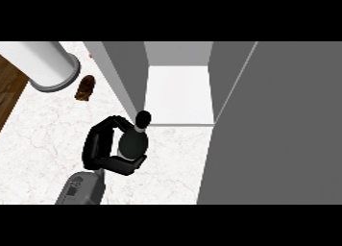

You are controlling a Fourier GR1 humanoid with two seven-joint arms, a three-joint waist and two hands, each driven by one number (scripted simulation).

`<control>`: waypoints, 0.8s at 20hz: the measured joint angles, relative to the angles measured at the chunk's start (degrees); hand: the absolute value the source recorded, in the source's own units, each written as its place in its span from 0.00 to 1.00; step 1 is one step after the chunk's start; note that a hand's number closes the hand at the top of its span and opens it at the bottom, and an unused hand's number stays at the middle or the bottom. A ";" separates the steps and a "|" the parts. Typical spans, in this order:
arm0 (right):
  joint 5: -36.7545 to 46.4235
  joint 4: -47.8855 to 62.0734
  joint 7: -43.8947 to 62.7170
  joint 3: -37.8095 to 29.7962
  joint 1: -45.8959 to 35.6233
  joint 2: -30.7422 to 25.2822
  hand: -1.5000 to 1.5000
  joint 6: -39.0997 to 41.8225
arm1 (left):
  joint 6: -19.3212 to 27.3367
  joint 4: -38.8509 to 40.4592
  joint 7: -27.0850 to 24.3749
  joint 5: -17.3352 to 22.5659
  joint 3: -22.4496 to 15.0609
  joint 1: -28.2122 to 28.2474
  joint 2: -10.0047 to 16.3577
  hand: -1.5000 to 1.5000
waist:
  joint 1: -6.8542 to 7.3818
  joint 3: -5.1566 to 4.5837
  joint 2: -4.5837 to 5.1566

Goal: Pick up the wine, place it into the cabinet and close the cabinet

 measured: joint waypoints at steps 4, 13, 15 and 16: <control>-0.34 0.09 -0.15 -0.61 0.43 0.14 0.00 0.32 | 3.42 -8.83 6.54 4.10 -6.17 0.78 -0.27 1.00 | -0.17 0.00 0.04; -0.95 0.28 -0.57 -1.56 1.40 0.75 0.00 0.90 | 17.20 -25.29 24.71 7.98 -15.57 -3.33 -0.42 1.00 | -0.44 -0.01 0.19; -1.21 0.23 -0.50 -2.03 1.50 0.69 0.00 1.16 | 20.11 -27.07 29.15 7.30 -16.03 -6.08 -0.42 1.00 | -0.52 0.00 0.20; -1.29 0.34 -0.28 -2.33 0.92 0.49 0.00 1.23 | 21.77 -27.15 30.46 7.25 -16.53 -7.62 -0.43 1.00 | -0.57 0.00 0.22</control>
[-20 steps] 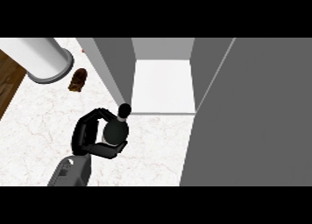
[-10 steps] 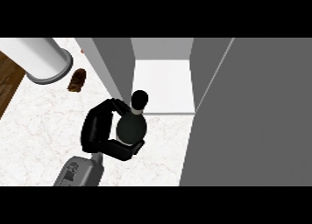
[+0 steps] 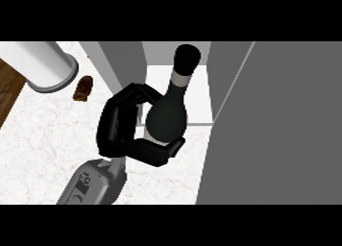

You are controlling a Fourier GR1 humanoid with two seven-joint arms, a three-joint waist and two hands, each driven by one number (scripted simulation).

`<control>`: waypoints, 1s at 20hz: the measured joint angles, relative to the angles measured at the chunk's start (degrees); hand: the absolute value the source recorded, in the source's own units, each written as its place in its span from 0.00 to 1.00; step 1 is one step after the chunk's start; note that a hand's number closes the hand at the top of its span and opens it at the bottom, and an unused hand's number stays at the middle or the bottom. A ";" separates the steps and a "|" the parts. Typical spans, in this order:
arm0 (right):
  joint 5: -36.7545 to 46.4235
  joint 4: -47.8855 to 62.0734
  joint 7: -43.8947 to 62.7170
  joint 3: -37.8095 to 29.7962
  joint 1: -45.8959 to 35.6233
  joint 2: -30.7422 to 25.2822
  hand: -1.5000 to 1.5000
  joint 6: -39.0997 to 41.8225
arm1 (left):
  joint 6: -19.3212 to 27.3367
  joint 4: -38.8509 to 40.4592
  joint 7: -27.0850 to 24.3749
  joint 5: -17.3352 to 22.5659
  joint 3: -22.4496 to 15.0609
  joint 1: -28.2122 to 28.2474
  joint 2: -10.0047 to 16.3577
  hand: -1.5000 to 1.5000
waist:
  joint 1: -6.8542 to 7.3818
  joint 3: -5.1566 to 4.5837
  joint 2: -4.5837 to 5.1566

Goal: Pick up the wine, place it into the cabinet and close the cabinet

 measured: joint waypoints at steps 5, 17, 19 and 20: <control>-0.24 0.08 -0.57 -0.02 1.00 0.58 0.00 0.44 | 6.84 3.27 5.68 0.88 -0.15 -8.87 -0.01 1.00 | -0.33 -0.02 0.13; -1.20 0.56 -0.65 -1.58 0.15 0.56 0.00 1.65 | 12.16 15.80 2.53 -0.81 -0.24 -18.97 0.38 1.00 | -0.45 -0.02 0.25; -1.50 0.74 -0.91 -2.29 0.30 0.53 0.00 2.08 | 12.83 18.42 0.85 -1.63 -0.64 -19.64 0.23 1.00 | -0.49 -0.04 0.27; -1.70 0.71 -0.72 -2.71 -0.04 0.33 0.00 2.19 | 12.79 19.73 0.23 -1.84 -0.36 -20.20 0.18 1.00 | -0.54 -0.03 0.27</control>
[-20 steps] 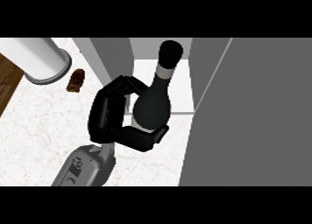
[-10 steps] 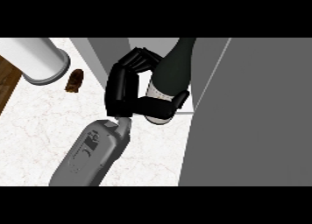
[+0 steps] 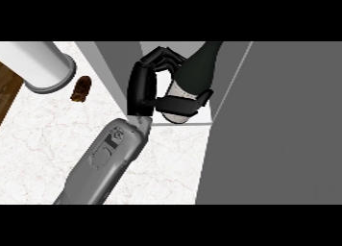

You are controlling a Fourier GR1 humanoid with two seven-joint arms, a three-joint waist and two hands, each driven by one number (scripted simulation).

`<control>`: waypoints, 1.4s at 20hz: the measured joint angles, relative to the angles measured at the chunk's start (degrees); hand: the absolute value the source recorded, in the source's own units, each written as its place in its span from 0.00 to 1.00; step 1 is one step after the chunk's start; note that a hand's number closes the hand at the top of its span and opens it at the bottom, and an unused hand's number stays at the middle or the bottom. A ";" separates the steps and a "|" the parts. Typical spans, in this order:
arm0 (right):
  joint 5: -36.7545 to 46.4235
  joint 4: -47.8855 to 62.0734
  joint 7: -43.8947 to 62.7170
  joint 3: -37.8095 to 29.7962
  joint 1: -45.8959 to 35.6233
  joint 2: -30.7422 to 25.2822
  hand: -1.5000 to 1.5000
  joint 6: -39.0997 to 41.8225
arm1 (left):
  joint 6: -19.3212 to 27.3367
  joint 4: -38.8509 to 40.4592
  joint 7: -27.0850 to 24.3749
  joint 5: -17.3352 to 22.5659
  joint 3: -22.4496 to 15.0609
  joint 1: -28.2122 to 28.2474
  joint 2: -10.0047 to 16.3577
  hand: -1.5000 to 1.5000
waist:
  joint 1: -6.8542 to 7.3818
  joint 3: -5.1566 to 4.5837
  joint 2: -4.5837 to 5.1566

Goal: Pick up the wine, place it into the cabinet and close the cabinet

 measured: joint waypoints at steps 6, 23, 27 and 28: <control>-0.26 0.13 0.22 0.38 -0.30 0.19 0.00 0.20 | -0.03 6.46 -4.33 0.94 0.38 -1.90 -0.14 1.00 | 0.00 -0.02 0.02; -1.64 1.56 -0.88 -0.92 -0.58 1.05 0.00 1.68 | 0.29 24.69 -18.57 9.48 -2.73 -3.38 -0.20 1.00 | -0.64 -0.04 0.19; -1.69 2.05 -1.20 -0.41 -0.75 1.41 0.00 1.76 | 0.97 29.45 -21.19 10.16 -3.85 -3.67 -0.19 1.00 | -0.62 -0.04 0.20; -1.79 2.50 -1.42 -0.42 -1.11 1.46 0.00 1.82 | 0.83 31.24 -21.97 10.51 -3.38 -4.62 -0.20 1.00 | -0.63 -0.05 0.24</control>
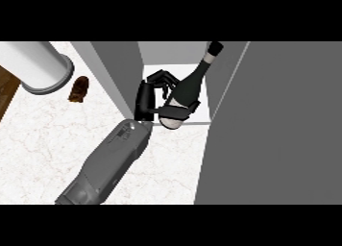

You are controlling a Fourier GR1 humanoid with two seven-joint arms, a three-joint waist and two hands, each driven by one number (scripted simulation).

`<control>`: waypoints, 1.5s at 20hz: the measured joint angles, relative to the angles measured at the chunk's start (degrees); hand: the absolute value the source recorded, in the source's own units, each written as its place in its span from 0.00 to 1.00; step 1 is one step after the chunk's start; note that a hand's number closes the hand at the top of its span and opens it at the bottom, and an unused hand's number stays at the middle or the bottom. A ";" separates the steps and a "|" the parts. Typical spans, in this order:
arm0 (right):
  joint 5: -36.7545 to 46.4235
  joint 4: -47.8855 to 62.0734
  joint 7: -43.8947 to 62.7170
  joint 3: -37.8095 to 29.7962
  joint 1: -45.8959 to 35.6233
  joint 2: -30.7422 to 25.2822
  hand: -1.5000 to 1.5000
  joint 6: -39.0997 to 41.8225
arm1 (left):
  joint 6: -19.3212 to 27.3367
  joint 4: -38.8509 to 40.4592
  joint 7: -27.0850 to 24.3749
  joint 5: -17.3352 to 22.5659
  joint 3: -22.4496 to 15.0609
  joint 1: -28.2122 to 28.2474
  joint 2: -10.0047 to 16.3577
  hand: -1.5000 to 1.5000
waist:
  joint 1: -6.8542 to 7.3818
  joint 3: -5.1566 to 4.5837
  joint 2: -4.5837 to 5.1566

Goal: Pick up the wine, place it into the cabinet and close the cabinet

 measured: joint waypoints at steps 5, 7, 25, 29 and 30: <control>-0.90 0.31 -0.34 -0.80 0.07 -0.16 0.00 0.75 | 0.24 6.15 -5.28 3.09 0.85 -2.10 0.00 1.00 | -0.38 0.00 0.11; -1.02 0.26 -0.31 -0.67 0.20 -0.08 0.00 0.80 | -0.04 7.61 -5.81 4.61 1.57 -3.57 0.00 1.00 | -0.44 -0.01 0.11; -1.45 0.65 -1.72 1.18 0.39 1.64 0.00 0.84 | -6.56 25.48 -13.28 13.50 9.51 -13.72 0.19 1.00 | -1.47 -0.03 0.65; -1.52 0.81 -1.90 1.57 -0.12 1.72 0.00 0.96 | -2.63 29.13 -13.57 12.33 9.79 -16.70 0.21 1.00 | -2.00 -0.02 0.84; -1.51 0.78 -1.88 1.88 -0.39 1.76 0.00 0.91 | -1.66 30.10 -13.43 11.94 9.73 -17.44 0.24 1.00 | -2.21 -0.03 0.90</control>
